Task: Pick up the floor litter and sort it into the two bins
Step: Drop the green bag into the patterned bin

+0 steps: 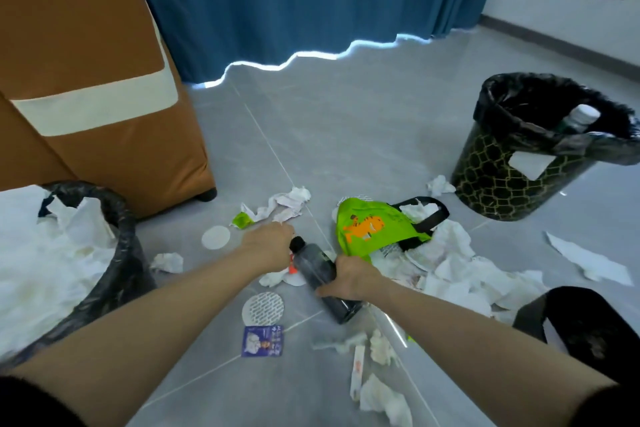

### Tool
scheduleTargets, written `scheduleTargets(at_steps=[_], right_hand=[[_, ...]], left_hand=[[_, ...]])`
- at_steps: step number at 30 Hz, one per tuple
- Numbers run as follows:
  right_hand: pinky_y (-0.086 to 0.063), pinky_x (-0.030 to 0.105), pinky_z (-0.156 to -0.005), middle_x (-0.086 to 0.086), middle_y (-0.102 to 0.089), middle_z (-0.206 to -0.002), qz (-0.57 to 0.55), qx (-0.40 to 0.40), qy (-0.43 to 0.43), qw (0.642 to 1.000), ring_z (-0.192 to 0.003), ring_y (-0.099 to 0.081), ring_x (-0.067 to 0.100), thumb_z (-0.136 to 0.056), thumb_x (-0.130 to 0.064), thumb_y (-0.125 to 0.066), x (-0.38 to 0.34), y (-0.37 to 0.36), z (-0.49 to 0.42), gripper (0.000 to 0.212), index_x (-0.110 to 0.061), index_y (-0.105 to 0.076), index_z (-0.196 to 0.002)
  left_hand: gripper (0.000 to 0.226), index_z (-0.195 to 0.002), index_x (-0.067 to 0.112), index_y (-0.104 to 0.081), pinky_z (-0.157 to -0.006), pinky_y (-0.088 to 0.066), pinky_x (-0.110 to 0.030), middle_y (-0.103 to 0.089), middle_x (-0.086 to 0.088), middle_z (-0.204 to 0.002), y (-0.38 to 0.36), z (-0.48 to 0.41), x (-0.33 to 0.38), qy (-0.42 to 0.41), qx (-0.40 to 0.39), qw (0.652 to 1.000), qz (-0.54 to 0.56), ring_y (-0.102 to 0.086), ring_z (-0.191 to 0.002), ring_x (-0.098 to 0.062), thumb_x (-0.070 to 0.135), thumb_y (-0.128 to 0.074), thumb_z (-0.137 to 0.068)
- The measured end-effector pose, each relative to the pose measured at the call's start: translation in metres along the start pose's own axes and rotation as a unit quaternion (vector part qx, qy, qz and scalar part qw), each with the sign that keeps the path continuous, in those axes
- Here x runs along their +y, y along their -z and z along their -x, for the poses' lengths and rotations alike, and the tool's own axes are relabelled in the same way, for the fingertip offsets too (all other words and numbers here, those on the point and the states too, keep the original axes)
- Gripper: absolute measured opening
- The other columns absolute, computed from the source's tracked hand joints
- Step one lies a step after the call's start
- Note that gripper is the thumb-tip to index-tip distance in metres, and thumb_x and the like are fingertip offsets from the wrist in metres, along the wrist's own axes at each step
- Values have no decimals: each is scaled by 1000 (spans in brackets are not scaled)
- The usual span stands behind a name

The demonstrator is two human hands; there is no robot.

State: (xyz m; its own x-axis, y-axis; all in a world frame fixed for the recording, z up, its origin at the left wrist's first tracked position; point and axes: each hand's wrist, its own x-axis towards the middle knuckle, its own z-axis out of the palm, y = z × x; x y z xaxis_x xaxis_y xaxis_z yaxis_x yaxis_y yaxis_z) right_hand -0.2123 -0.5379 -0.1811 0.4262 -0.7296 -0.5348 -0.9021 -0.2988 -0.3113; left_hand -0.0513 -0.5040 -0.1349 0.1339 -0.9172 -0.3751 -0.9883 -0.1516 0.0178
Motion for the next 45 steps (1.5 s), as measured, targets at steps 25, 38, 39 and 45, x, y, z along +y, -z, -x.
scheduleTargets(at_steps=[25,38,39,45], right_hand=[[-52,31,-94,15,-62,-115,-432,10,75,899,-106,-62,23,-85,3,-59,51,123,76,30,-1,-59,-114],[-58,32,-73,6,-60,-104,-449,219,35,865,-86,-64,22,-92,-32,-57,92,157,117,30,-18,-47,-118],[-58,31,-70,11,-59,-107,-447,254,39,857,-88,-62,21,-92,-30,-58,95,164,118,30,-16,-48,-116],[-59,28,-65,7,-53,-91,-452,483,39,749,-83,-61,20,-92,-26,-57,125,217,130,38,-9,-45,-125]], left_hand=[[41,-128,23,-57,-89,-39,-19,-60,9,-125,53,12,75,-87,21,780,619,-53,-107,0,31,-63,-88],[37,-124,17,-60,-78,-42,-14,-61,5,-119,78,4,144,-120,61,779,613,-55,-101,-6,24,-65,-87],[38,-124,15,-61,-79,-41,-16,-62,1,-118,83,2,149,-116,84,775,615,-56,-100,-7,21,-66,-87],[39,-128,16,-55,-65,-45,-18,-61,-4,-108,120,-5,180,-128,100,752,639,-58,-82,-12,22,-61,-90]])
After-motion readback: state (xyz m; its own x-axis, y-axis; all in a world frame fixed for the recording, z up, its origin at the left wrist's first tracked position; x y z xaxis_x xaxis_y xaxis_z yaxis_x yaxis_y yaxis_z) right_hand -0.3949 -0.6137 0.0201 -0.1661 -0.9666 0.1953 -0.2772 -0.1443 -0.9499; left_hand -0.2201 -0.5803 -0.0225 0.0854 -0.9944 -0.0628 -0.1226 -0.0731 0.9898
